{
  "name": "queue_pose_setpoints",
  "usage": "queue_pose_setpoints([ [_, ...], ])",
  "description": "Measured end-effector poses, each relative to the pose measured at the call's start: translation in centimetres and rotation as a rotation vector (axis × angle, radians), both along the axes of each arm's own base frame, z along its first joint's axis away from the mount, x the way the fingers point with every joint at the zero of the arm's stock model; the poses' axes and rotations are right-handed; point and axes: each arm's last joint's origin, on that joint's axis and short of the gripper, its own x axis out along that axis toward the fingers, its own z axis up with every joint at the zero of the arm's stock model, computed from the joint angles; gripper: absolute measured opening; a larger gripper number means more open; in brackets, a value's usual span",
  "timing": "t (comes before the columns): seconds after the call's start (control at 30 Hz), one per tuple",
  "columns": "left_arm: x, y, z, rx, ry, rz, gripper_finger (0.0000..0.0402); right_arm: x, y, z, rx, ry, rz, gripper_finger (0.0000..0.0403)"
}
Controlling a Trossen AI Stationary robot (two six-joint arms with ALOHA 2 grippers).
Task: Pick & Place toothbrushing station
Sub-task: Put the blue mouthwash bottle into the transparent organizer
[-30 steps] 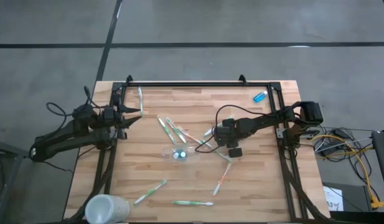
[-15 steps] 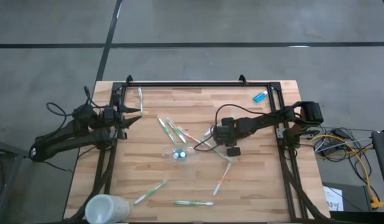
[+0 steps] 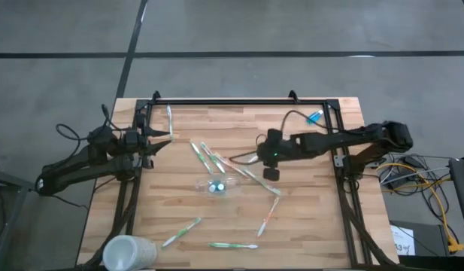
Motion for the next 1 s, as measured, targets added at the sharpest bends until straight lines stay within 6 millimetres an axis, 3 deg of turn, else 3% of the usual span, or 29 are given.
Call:
queue_pose_setpoints([
  [0.2, 0.0, 0.0, 0.0, 0.000, 0.000, 0.000, 0.0133, 0.6, 0.1, 3.2, 0.016, -0.289, 0.010, 0.0098],
  [0.43, 0.0, 0.0, 0.0, 0.000, 0.000, 0.000, 0.0133, 3.1, 0.6, 4.5, 0.077, -0.583, 0.070, 0.0098],
  [0.53, 0.0, 0.0, 0.0, 0.000, 0.000, 0.000, 0.0133, 4.7, 1.0, 4.4, 0.083, -0.705, 0.084, 0.0098],
  [0.73, 0.0, 0.0, 0.0, -0.001, 0.001, 0.000, 0.0133, 7.6, 2.1, 2.1, 0.120, -0.839, 0.107, 0.0098],
  [1.0, 0.0, 0.0, 0.0, -0.001, 0.003, 0.000, 0.0133, 9.7, 3.7, -0.2, 0.137, -0.862, 0.143, 0.0098],
])
